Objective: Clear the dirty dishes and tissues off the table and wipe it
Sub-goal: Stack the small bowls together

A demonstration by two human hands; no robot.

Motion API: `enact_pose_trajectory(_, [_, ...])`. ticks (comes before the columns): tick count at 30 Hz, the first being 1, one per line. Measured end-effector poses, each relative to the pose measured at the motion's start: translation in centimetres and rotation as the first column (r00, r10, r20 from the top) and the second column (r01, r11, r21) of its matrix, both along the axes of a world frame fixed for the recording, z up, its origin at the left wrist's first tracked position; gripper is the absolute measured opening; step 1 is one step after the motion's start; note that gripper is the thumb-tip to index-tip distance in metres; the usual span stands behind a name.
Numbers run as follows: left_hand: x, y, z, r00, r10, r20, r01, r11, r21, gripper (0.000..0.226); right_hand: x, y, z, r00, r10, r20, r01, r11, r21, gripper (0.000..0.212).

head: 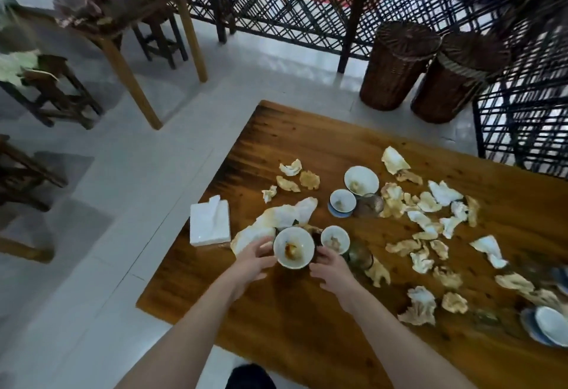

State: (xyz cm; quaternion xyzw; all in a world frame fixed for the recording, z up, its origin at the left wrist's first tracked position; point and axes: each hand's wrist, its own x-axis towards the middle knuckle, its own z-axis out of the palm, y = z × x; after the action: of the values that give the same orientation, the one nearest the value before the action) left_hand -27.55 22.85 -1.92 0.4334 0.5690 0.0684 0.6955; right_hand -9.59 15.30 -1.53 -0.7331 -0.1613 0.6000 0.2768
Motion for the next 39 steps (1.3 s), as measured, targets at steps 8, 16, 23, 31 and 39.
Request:
enact_pose_trajectory(8, [0.9, 3.0, -1.6, 0.983, -0.172, 0.057, 0.172, 0.985, -0.001, 0.059, -2.4, 1.4, -0.7, 0.980, -0.199, 0.011, 0.199, 0.980, 0.027, 0.065])
enact_pose_trajectory(16, [4.2, 8.0, 1.2, 0.967, -0.230, 0.108, 0.214, 0.967, 0.136, 0.061, -0.8, 4.1, 2.5, 0.921, -0.390, 0.003, 0.379, 0.897, 0.228, 0.052])
enact_pose_trajectory(23, [10.5, 12.3, 4.1, 0.940, -0.316, 0.124, 0.284, 0.933, 0.222, 0.068, 4.8, 7.3, 5.6, 0.904, -0.424, 0.050, 0.378, 0.850, 0.367, 0.051])
enact_pose_trajectory(31, [18.1, 15.5, 4.1, 0.944, -0.312, 0.110, 0.279, 0.930, 0.237, 0.062, 13.3, 10.9, 5.3, 0.896, -0.379, 0.231, 0.270, 0.878, 0.395, 0.057])
enact_pose_trajectory(39, [22.3, 15.9, 1.4, 0.938, -0.346, 0.025, 0.335, 0.922, 0.197, 0.062, 17.9, 11.4, 2.4, 0.912, -0.297, 0.284, 0.197, 0.922, 0.332, 0.054])
